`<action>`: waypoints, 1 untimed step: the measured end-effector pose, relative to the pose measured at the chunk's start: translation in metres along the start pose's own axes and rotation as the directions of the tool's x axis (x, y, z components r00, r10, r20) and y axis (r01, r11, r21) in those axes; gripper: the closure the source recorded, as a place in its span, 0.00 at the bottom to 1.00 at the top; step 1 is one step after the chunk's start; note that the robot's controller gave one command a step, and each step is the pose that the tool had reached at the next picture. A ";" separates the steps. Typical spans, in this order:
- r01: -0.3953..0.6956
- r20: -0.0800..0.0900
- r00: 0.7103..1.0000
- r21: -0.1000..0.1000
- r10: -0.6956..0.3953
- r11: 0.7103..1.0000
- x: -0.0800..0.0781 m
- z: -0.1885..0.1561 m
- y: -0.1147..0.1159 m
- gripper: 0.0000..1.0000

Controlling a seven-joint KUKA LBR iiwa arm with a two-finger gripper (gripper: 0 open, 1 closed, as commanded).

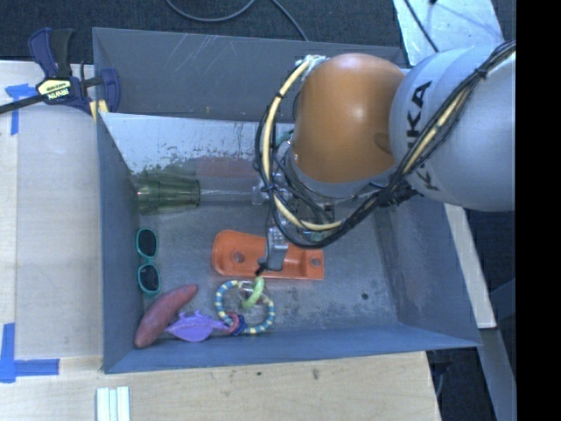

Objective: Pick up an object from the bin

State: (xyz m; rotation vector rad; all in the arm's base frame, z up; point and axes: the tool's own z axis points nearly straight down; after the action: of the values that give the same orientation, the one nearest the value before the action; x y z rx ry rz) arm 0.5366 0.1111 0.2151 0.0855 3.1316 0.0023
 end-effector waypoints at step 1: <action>0.014 -0.004 1.000 0.000 -0.014 1.000 -0.002 0.042 -0.003 0.00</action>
Offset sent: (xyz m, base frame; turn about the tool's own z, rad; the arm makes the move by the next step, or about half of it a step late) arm 0.0157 -0.0560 -0.1081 -0.0142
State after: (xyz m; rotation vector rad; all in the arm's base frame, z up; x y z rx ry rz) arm 0.5383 0.1076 0.1734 0.0641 3.1366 0.0020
